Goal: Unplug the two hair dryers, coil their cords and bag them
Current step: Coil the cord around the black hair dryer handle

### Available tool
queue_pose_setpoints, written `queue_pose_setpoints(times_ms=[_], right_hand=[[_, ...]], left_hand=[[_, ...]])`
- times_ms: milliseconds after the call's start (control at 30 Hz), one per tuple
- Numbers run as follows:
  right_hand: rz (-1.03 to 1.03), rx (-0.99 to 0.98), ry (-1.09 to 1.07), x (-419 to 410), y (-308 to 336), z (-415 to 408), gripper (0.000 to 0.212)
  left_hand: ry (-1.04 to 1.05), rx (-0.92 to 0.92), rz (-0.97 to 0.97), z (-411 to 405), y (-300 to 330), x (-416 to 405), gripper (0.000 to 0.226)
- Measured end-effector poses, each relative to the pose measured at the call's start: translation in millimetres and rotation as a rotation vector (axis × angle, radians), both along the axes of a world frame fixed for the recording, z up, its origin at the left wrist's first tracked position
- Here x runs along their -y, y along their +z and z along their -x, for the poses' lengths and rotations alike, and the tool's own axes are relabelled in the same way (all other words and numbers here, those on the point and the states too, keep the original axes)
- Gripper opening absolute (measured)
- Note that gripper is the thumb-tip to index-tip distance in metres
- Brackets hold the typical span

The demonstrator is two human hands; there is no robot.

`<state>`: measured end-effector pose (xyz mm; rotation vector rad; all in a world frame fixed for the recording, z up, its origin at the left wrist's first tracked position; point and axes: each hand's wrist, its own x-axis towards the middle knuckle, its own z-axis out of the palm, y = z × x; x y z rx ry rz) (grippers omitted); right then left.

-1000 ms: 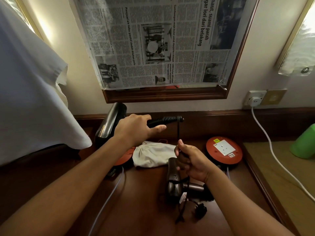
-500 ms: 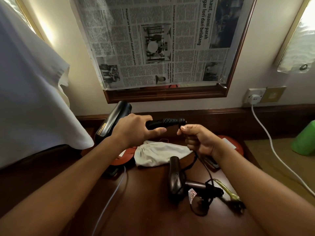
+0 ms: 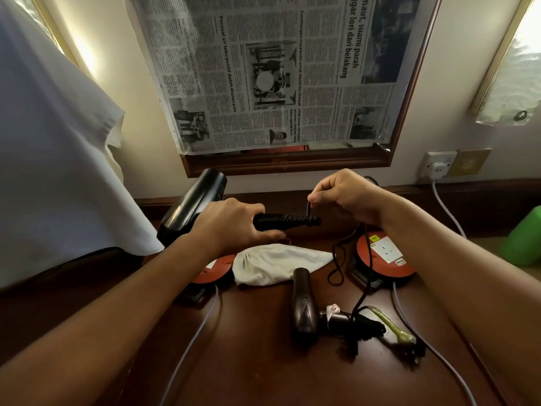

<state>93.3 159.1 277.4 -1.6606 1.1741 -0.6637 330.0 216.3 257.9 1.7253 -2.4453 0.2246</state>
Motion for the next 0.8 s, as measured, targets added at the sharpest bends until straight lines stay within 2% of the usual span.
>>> queue_pose_setpoints(times_ms=[100,267,500,800], right_hand=[[0.167,-0.133,-0.019,-7.8,8.9,-0.5,0.014],[0.355,-0.268,-0.060,-10.8,6.3,-2.7,0.012],[0.438,-0.323,-0.087,-19.0,-6.9,-3.2,0.013],[0.433,-0.300,-0.143,-29.3,-26.5,-5.1,0.014]], left_hand=[[0.039,0.093,-0.003,1.6,-0.2,1.2,0.062],[0.071,0.139,-0.045,8.2,-0.3,3.0,0.060],[0.121,0.160,-0.095,18.6,-7.2,7.3,0.058],[0.155,0.169,-0.157,29.0,-18.2,11.2,0.065]])
